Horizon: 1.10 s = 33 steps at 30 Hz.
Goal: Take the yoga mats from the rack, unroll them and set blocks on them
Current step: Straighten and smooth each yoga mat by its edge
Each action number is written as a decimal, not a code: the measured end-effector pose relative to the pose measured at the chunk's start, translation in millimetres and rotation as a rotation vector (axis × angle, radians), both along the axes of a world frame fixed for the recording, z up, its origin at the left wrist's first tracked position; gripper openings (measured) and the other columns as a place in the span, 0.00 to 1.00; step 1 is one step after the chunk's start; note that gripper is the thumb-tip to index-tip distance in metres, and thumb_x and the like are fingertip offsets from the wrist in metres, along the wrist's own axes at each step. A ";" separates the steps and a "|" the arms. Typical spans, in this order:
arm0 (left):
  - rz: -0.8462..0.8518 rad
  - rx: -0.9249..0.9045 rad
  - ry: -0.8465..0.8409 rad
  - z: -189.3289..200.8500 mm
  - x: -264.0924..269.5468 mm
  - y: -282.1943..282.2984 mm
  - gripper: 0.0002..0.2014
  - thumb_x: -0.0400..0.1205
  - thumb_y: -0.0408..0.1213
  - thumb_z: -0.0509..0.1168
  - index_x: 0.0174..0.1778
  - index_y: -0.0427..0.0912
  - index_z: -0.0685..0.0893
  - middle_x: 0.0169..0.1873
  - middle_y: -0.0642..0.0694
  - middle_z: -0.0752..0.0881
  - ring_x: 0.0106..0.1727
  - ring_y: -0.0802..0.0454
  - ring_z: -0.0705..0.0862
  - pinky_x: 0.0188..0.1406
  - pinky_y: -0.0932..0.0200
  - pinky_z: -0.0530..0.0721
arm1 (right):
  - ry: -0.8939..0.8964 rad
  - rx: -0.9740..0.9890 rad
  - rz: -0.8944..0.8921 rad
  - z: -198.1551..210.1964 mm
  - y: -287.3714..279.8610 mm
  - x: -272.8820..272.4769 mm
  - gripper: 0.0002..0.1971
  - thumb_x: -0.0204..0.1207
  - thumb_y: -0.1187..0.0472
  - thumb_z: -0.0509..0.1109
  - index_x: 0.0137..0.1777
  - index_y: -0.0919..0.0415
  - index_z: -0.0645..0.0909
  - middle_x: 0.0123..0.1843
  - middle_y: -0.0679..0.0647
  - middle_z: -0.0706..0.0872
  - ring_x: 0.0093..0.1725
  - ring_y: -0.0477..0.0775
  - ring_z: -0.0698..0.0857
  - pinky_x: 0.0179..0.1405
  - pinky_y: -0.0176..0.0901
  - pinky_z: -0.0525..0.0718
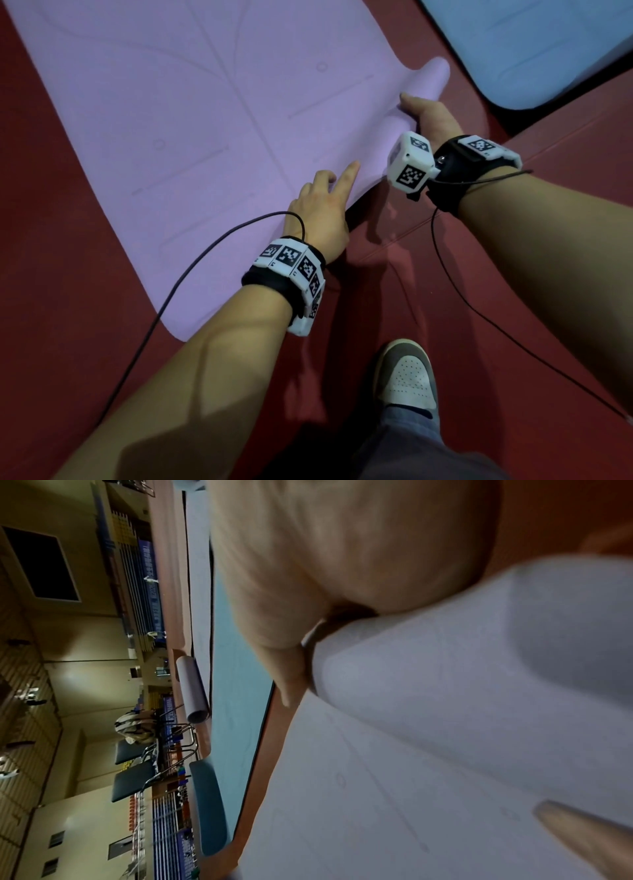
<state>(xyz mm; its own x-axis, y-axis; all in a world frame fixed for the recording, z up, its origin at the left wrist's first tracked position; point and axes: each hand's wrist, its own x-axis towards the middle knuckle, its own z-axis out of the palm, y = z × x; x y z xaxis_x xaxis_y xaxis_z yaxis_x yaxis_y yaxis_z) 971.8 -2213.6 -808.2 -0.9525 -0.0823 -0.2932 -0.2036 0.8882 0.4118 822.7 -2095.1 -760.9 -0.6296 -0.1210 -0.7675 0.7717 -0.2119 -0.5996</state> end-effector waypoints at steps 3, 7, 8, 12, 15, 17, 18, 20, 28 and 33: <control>0.009 0.012 -0.015 0.9 0.9 -1.4 0.43 0.77 0.30 0.64 0.87 0.56 0.52 0.74 0.45 0.68 0.65 0.42 0.75 0.52 0.47 0.79 | -0.011 -0.017 -0.010 -1.1 -3.2 -0.1 0.15 0.81 0.58 0.69 0.63 0.67 0.82 0.42 0.61 0.88 0.31 0.59 0.89 0.28 0.51 0.88; 0.032 0.031 -0.018 1.7 2.7 -1.5 0.40 0.78 0.34 0.66 0.86 0.53 0.57 0.73 0.45 0.69 0.67 0.41 0.74 0.58 0.45 0.79 | -0.001 -0.057 -0.050 -2.7 -3.5 -1.4 0.13 0.82 0.60 0.67 0.62 0.67 0.81 0.42 0.62 0.88 0.31 0.62 0.90 0.29 0.54 0.88; 0.035 0.033 -0.024 2.0 3.2 -2.2 0.40 0.77 0.36 0.66 0.85 0.53 0.57 0.73 0.45 0.69 0.68 0.41 0.73 0.59 0.45 0.79 | 0.005 -0.043 -0.048 -3.6 -3.2 -0.6 0.13 0.82 0.60 0.67 0.62 0.67 0.81 0.43 0.63 0.89 0.32 0.63 0.90 0.29 0.56 0.88; 0.019 0.015 -0.077 0.8 8.4 -9.7 0.43 0.73 0.41 0.69 0.85 0.56 0.58 0.76 0.48 0.66 0.72 0.42 0.69 0.65 0.44 0.77 | -0.027 0.028 -0.070 -17.9 8.7 0.1 0.18 0.81 0.57 0.70 0.65 0.68 0.80 0.52 0.66 0.91 0.43 0.68 0.92 0.36 0.66 0.89; -0.019 -0.028 -0.155 -3.2 19.4 -16.8 0.46 0.71 0.41 0.69 0.85 0.59 0.55 0.77 0.49 0.65 0.74 0.42 0.66 0.66 0.43 0.77 | 0.034 0.296 -0.050 -44.2 26.0 -3.6 0.32 0.73 0.46 0.77 0.70 0.66 0.78 0.56 0.65 0.90 0.50 0.69 0.91 0.48 0.70 0.88; -0.042 -0.063 -0.208 -7.0 28.6 -20.5 0.47 0.71 0.40 0.68 0.85 0.60 0.53 0.79 0.49 0.63 0.75 0.42 0.65 0.66 0.43 0.75 | 0.097 0.520 0.029 -76.9 42.5 -11.2 0.52 0.56 0.32 0.80 0.76 0.64 0.72 0.62 0.62 0.87 0.55 0.67 0.89 0.59 0.68 0.85; -0.043 -0.078 -0.224 -9.1 33.6 -21.4 0.47 0.72 0.39 0.68 0.86 0.59 0.53 0.79 0.48 0.62 0.75 0.42 0.64 0.67 0.43 0.75 | 0.123 0.646 0.086 -82.3 45.4 -8.3 0.62 0.49 0.26 0.80 0.79 0.62 0.68 0.67 0.61 0.83 0.61 0.67 0.85 0.65 0.66 0.82; -0.028 -0.102 -0.237 -13.0 42.3 -22.1 0.46 0.73 0.37 0.68 0.86 0.57 0.55 0.81 0.47 0.61 0.76 0.41 0.64 0.69 0.43 0.73 | 0.234 0.984 0.397 -69.6 45.8 7.9 0.58 0.59 0.28 0.75 0.83 0.58 0.61 0.80 0.62 0.70 0.76 0.66 0.72 0.77 0.61 0.69; 0.117 -0.186 -0.222 -24.7 66.6 -18.8 0.37 0.77 0.30 0.64 0.81 0.58 0.63 0.80 0.47 0.64 0.77 0.41 0.64 0.70 0.33 0.68 | 0.662 1.001 1.517 -52.0 20.0 66.2 0.46 0.55 0.43 0.63 0.80 0.49 0.71 0.74 0.56 0.73 0.75 0.63 0.69 0.75 0.56 0.69; 0.133 -0.185 -0.088 -14.2 62.9 -17.7 0.32 0.78 0.27 0.62 0.78 0.54 0.69 0.76 0.48 0.70 0.73 0.41 0.68 0.69 0.33 0.69 | 0.837 1.259 1.771 -46.9 16.1 70.9 0.39 0.67 0.45 0.76 0.79 0.42 0.67 0.76 0.53 0.71 0.74 0.62 0.70 0.67 0.61 0.75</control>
<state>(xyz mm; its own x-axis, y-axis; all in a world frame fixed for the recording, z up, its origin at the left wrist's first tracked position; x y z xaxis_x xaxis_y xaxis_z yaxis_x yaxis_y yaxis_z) 1034.7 -2231.2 -822.3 -0.9009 -0.2658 -0.3431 -0.3521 0.9097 0.2199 893.6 -2079.1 -807.9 -0.5838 -0.5500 -0.5972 -0.6748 0.7377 -0.0198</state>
